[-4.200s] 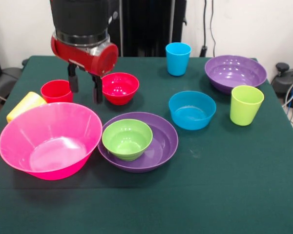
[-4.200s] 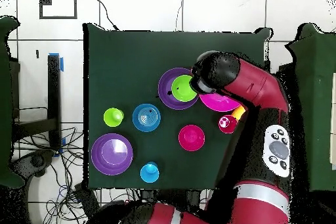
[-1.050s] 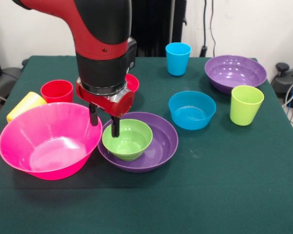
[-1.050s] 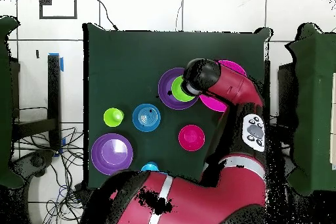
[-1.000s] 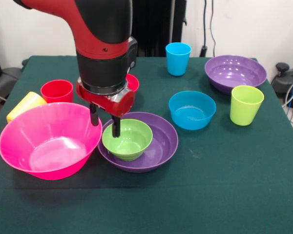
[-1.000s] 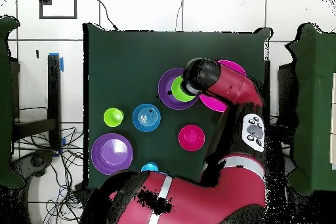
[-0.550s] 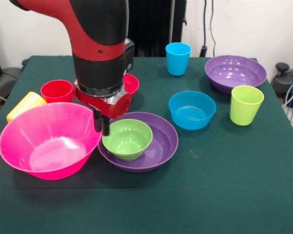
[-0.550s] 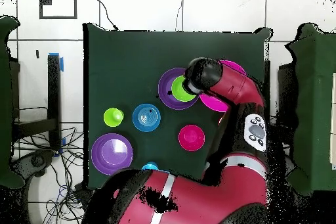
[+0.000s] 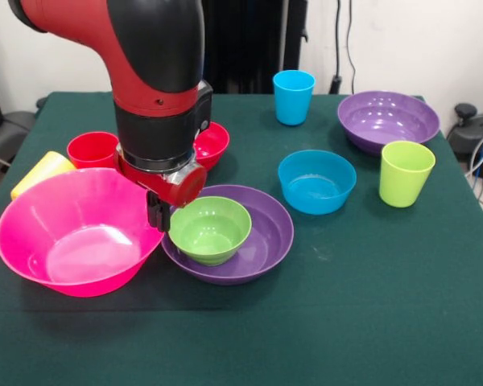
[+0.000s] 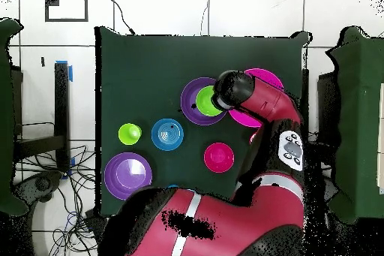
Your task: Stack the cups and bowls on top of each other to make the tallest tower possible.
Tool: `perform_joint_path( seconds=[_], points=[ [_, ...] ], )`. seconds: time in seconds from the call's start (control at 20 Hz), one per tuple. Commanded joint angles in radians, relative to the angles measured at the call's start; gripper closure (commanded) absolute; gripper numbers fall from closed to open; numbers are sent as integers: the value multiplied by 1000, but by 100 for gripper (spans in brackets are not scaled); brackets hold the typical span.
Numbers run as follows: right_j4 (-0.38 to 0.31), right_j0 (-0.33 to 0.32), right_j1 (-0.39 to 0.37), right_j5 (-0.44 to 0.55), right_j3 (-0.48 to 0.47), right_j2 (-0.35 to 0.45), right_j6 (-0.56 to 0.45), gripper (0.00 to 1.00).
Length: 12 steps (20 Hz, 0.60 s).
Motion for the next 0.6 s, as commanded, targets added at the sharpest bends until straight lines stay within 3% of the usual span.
perform_joint_path(
  seconds=[0.05,0.35,0.4,0.6],
  points=[
    [-35,-2,41,-46,-22,54,95,100],
    [-22,14,19,6,-23,39,119,100],
    [-19,12,15,12,-19,42,115,0],
    [-19,9,4,-3,-3,51,105,0]
  ],
)
